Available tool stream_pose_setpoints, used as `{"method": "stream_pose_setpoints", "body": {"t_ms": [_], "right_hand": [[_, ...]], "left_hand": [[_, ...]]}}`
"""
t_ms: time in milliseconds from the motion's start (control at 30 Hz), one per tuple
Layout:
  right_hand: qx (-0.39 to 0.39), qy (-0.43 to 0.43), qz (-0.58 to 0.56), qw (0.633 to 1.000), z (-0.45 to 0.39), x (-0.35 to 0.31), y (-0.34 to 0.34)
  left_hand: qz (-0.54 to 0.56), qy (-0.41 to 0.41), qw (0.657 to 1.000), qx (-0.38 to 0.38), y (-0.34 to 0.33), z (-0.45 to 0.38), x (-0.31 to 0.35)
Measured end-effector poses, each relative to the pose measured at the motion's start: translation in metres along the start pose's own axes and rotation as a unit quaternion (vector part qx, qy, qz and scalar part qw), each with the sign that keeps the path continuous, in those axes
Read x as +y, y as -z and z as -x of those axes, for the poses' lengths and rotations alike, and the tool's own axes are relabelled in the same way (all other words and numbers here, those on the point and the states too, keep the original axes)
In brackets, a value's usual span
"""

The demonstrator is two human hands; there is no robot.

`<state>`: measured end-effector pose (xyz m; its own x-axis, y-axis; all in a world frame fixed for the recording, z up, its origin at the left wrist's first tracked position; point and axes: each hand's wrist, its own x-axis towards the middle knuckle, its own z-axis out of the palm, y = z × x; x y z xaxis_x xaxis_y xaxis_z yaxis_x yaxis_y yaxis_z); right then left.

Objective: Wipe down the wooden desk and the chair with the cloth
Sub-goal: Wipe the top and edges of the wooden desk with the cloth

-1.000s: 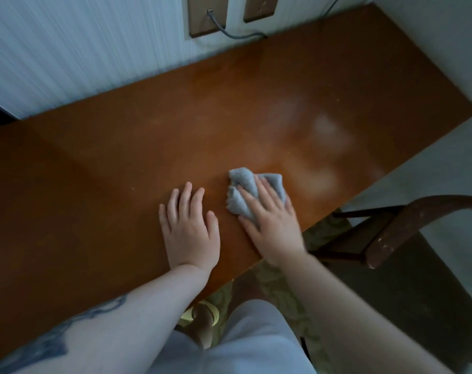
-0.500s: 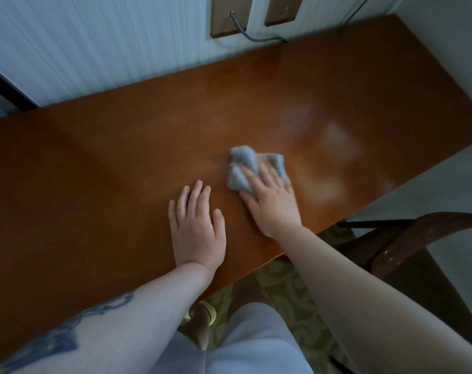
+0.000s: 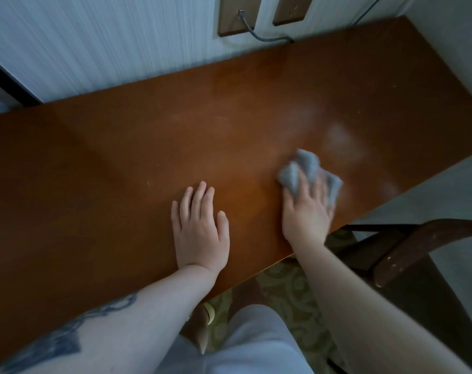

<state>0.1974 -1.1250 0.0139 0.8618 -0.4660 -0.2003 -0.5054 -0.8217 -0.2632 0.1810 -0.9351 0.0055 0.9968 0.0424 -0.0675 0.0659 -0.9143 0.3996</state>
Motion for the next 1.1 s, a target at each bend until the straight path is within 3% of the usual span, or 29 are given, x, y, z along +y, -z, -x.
{"method": "stream_pose_setpoints", "body": {"t_ms": [67,133,200,267,300,333,367,433,467,533,600,633,700,767,800,833,900,967,1033,1100], "right_hand": [[0.067,-0.106,-0.028,0.992,0.026,0.007,-0.011],[0.056,-0.074,-0.005,0.996,0.054,-0.006,-0.022],[0.02,0.071,0.028,0.997,0.064,-0.028,-0.027],[-0.03,0.262,0.06,0.963,0.05,-0.042,-0.02],[-0.056,0.319,0.083,0.942,0.035,-0.042,-0.014],[-0.084,0.321,0.093,0.939,0.02,-0.038,-0.008],[-0.091,0.264,0.092,0.956,0.008,-0.03,-0.003],[-0.015,0.072,0.038,0.997,0.003,-0.007,-0.002],[0.024,-0.003,0.013,1.0,0.012,-0.004,-0.004],[0.028,-0.009,0.024,0.999,0.039,-0.011,-0.015],[-0.052,0.157,0.048,0.985,0.058,-0.03,-0.018],[-0.1,0.274,0.066,0.954,0.056,-0.04,-0.017],[-0.183,0.472,0.121,0.854,0.023,-0.059,-0.005],[-0.242,0.541,0.198,0.781,-0.03,-0.073,0.005],[-0.246,0.513,0.207,0.796,-0.051,-0.078,0.009],[-0.221,0.459,0.167,0.844,-0.066,-0.079,0.009],[-0.105,0.352,0.073,0.927,-0.066,-0.079,-0.003],[-0.046,0.322,0.064,0.943,-0.038,-0.082,-0.02],[-0.11,0.408,0.086,0.902,-0.014,-0.096,-0.025],[-0.181,0.563,0.138,0.794,-0.028,-0.119,-0.019]], "left_hand": [[-0.003,0.002,1.0,0.002,0.0,0.0,0.0],[-0.003,0.0,1.0,0.002,-0.001,0.0,0.0],[0.001,-0.001,1.0,0.003,0.0,0.0,0.0],[-0.002,-0.002,1.0,0.006,0.001,0.0,0.001],[-0.006,-0.003,1.0,0.007,0.001,0.0,0.001],[-0.007,-0.003,1.0,0.005,0.001,0.0,0.001],[-0.007,-0.002,1.0,0.002,0.0,0.0,0.0],[-0.005,0.0,1.0,0.0,-0.001,0.0,-0.001],[-0.002,0.003,1.0,0.001,-0.001,0.0,-0.001],[0.01,0.013,1.0,0.011,-0.002,0.0,0.0],[0.031,0.032,0.998,0.034,-0.002,0.001,-0.001],[0.045,0.044,0.997,0.045,-0.001,0.001,-0.002],[0.07,0.069,0.993,0.067,-0.001,0.002,-0.002],[0.088,0.105,0.987,0.082,0.0,0.001,0.001],[0.102,0.13,0.983,0.084,-0.001,-0.002,0.003],[0.118,0.158,0.976,0.092,0.0,-0.006,0.006],[0.132,0.195,0.963,0.133,0.003,-0.02,0.009],[0.12,0.225,0.951,0.174,0.007,-0.036,0.007],[0.114,0.28,0.931,0.204,0.01,-0.055,-0.001],[0.11,0.342,0.907,0.22,0.013,-0.07,-0.009]]}}
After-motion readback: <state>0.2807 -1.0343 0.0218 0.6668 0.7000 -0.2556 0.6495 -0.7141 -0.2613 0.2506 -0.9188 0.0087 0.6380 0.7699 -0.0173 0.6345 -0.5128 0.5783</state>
